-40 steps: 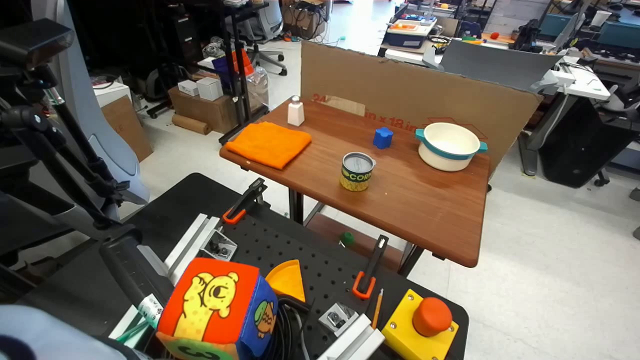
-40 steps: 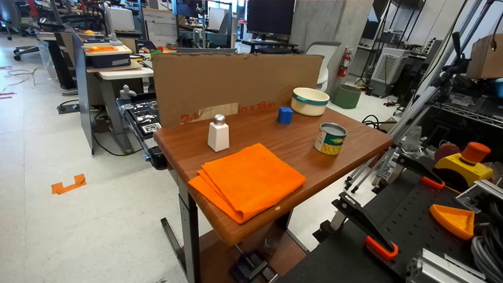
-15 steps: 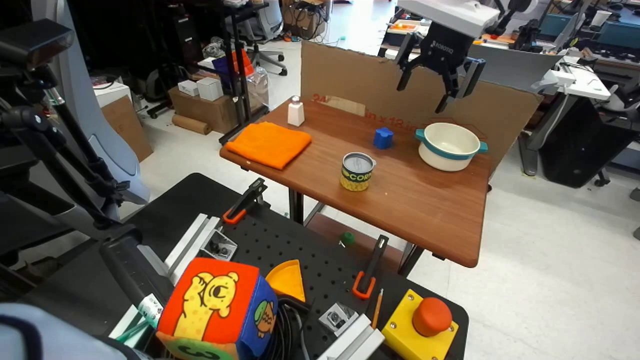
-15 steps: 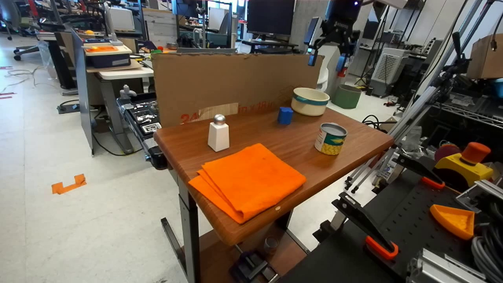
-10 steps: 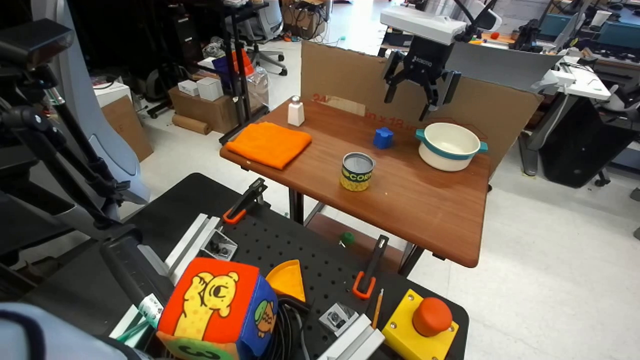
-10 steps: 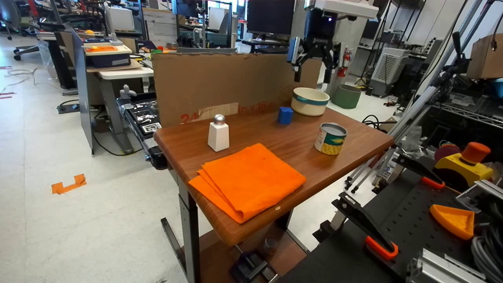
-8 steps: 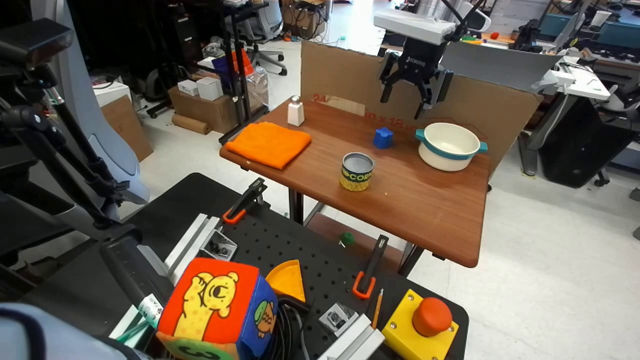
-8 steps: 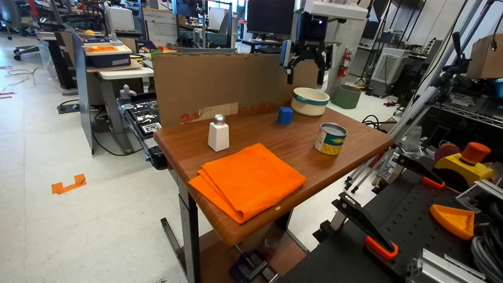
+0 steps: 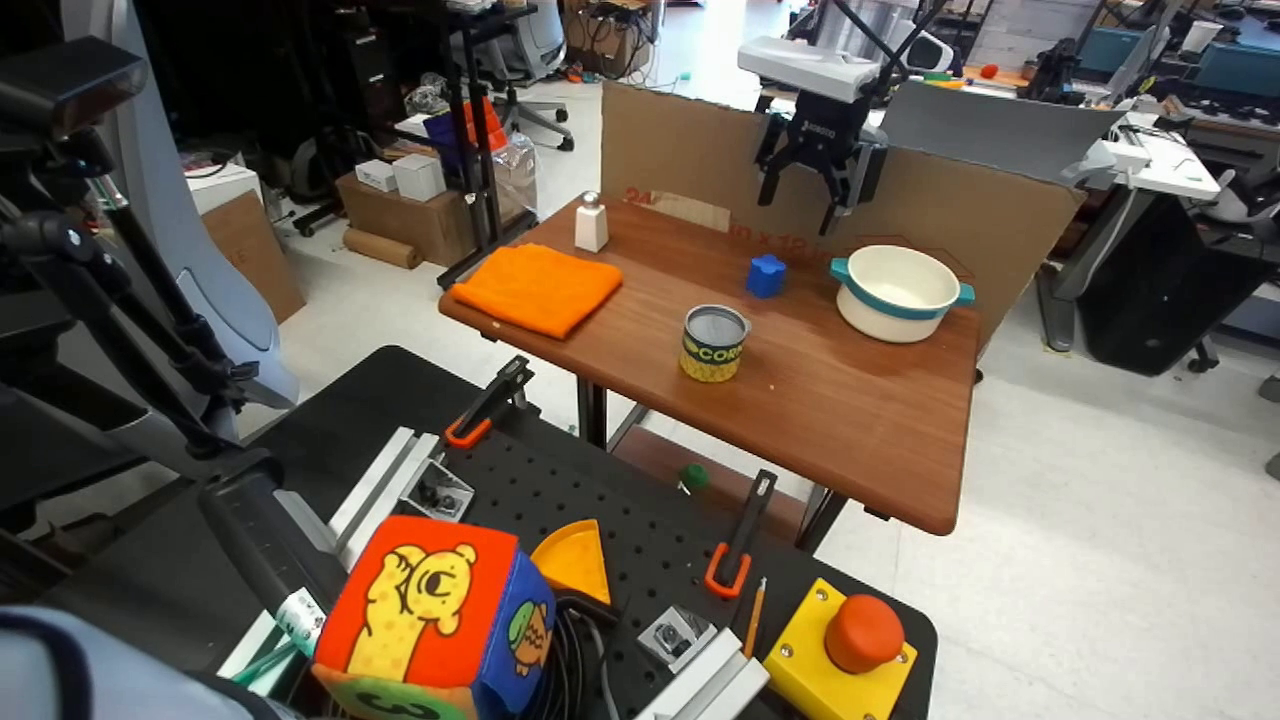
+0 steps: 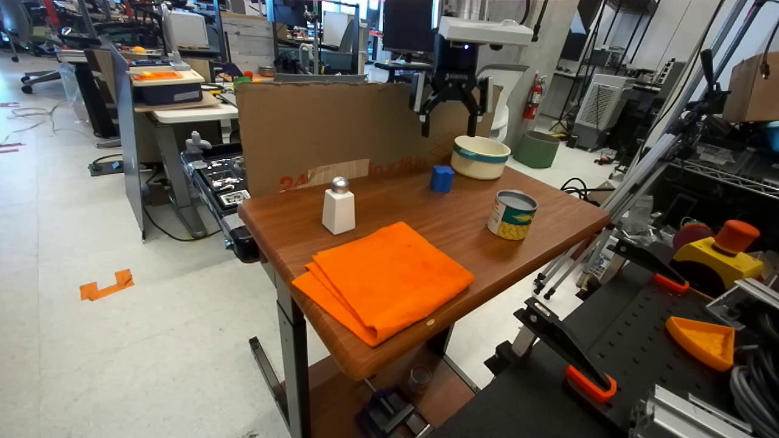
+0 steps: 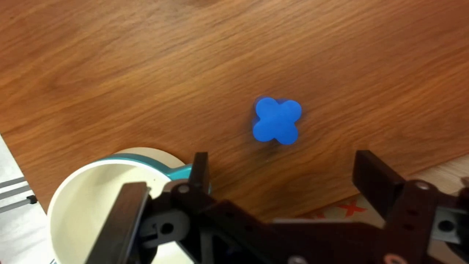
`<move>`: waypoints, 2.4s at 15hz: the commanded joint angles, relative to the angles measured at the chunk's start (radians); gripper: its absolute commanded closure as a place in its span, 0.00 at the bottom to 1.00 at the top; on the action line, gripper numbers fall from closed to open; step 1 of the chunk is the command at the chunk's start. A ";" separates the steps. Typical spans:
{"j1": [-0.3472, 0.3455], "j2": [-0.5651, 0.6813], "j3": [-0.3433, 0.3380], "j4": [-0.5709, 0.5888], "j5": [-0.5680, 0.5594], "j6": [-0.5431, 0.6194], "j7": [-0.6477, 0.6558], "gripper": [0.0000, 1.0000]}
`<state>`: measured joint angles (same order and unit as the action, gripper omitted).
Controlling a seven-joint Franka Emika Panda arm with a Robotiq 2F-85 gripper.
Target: Pick up the blue object on the table and put it in the pot
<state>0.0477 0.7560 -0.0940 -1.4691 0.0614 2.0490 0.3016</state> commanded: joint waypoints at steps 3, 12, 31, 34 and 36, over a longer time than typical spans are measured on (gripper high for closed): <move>0.043 0.080 -0.011 0.069 -0.066 -0.032 0.062 0.00; 0.071 0.150 -0.018 0.093 -0.129 -0.090 0.093 0.00; 0.029 -0.120 0.078 -0.025 -0.115 -0.209 -0.201 0.84; -0.019 -0.178 0.076 -0.010 -0.085 -0.265 -0.271 0.84; -0.067 -0.191 0.062 0.011 -0.081 -0.317 -0.333 0.84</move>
<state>0.0564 0.6009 -0.0369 -1.4491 -0.0465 1.7898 0.0613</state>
